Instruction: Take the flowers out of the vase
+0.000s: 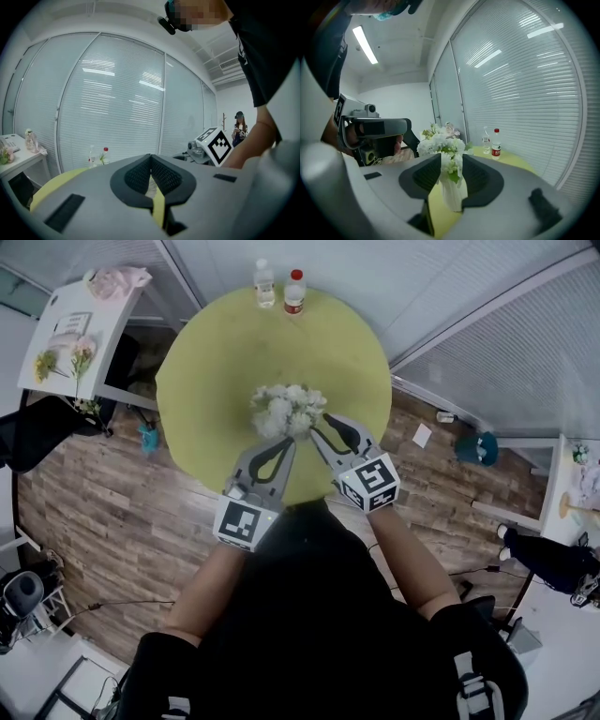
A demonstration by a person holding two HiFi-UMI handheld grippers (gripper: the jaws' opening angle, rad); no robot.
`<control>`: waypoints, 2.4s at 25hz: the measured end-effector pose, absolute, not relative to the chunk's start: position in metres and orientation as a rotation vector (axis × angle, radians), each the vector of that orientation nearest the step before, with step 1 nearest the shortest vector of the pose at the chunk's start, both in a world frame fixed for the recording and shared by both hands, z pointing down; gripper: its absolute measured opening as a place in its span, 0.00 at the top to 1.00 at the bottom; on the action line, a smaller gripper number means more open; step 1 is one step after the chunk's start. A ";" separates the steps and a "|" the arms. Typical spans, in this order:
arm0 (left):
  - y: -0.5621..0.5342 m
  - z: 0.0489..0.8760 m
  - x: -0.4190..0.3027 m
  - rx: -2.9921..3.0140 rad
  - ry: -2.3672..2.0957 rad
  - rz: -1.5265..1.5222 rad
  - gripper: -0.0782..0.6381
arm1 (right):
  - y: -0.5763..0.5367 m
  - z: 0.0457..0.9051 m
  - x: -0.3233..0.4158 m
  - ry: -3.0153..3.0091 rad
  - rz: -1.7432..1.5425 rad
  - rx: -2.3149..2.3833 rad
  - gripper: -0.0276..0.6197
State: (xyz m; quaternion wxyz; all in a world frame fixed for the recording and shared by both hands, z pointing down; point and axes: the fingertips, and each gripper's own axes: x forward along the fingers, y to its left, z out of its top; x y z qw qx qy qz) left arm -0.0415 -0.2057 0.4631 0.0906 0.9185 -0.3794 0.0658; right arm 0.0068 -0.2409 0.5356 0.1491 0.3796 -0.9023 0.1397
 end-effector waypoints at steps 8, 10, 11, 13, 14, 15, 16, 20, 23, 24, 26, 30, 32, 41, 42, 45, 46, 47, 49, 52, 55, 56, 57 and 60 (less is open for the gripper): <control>-0.212 0.469 -0.045 2.718 -1.155 0.201 0.87 | -0.252 0.552 -0.002 -2.606 0.460 1.037 0.75; -0.212 0.471 -0.047 2.712 -1.162 0.201 0.87 | -0.252 0.553 -0.001 -2.606 0.467 1.046 0.80; -0.211 0.472 -0.048 2.711 -1.164 0.203 0.87 | -0.252 0.554 -0.001 -2.605 0.466 1.053 0.85; -0.211 0.473 -0.050 2.709 -1.167 0.207 0.87 | -0.253 0.554 -0.001 -2.607 0.463 1.067 0.90; -0.212 0.473 -0.051 2.707 -1.169 0.208 0.87 | -0.254 0.553 -0.001 -2.611 0.464 1.073 0.91; -0.213 0.473 -0.052 2.704 -1.171 0.208 0.87 | -0.256 0.552 -0.001 -2.615 0.464 1.078 0.92; -0.213 0.474 -0.053 2.700 -1.172 0.209 0.87 | -0.257 0.550 -0.002 -2.619 0.465 1.083 0.92; -0.214 0.472 -0.058 2.701 -1.181 0.201 0.87 | -0.261 0.540 -0.005 -2.638 0.463 1.092 0.92; -0.213 0.469 -0.063 2.703 -1.190 0.192 0.87 | -0.263 0.529 -0.007 -2.661 0.451 1.099 0.93; -0.212 0.467 -0.065 2.701 -1.191 0.194 0.87 | -0.263 0.524 -0.008 -2.668 0.444 1.102 0.93; -0.211 0.464 -0.068 2.708 -1.198 0.188 0.87 | -0.263 0.516 -0.010 -2.680 0.432 1.109 0.93; -0.211 0.455 -0.076 2.729 -1.214 0.169 0.87 | -0.264 0.503 -0.016 -2.703 0.418 1.120 0.93; -0.210 0.451 -0.079 2.733 -1.222 0.160 0.87 | -0.263 0.495 -0.019 -2.715 0.404 1.122 0.93; -0.206 0.432 -0.096 2.739 -1.254 0.126 0.87 | -0.263 0.460 -0.032 -2.765 0.361 1.142 0.93; -0.204 0.428 -0.096 2.743 -1.258 0.123 0.87 | -0.262 0.456 -0.032 -2.770 0.355 1.145 0.93; -0.201 0.421 -0.101 2.746 -1.273 0.112 0.87 | -0.259 0.446 -0.034 -2.784 0.336 1.153 0.93; -0.200 0.417 -0.104 2.743 -1.279 0.102 0.87 | -0.258 0.442 -0.035 -2.789 0.328 1.156 0.93; -0.199 0.413 -0.106 2.741 -1.285 0.092 0.87 | -0.258 0.439 -0.037 -2.794 0.319 1.157 0.93; -0.197 0.404 -0.110 2.742 -1.298 0.077 0.87 | -0.257 0.430 -0.038 -2.804 0.303 1.162 0.93; -0.194 0.392 -0.114 2.743 -1.312 0.055 0.87 | -0.255 0.419 -0.039 -2.815 0.282 1.174 0.93; -0.190 0.383 -0.119 2.754 -1.324 0.038 0.87 | -0.253 0.409 -0.041 -2.830 0.266 1.185 0.93; -0.188 0.379 -0.120 2.756 -1.329 0.032 0.87 | -0.251 0.405 -0.041 -2.835 0.258 1.187 0.93; -0.187 0.376 -0.121 2.756 -1.333 0.025 0.87 | -0.250 0.402 -0.042 -2.839 0.249 1.188 0.93; -0.182 0.365 -0.126 2.760 -1.341 0.013 0.87 | -0.246 0.392 -0.047 -2.850 0.226 1.190 0.93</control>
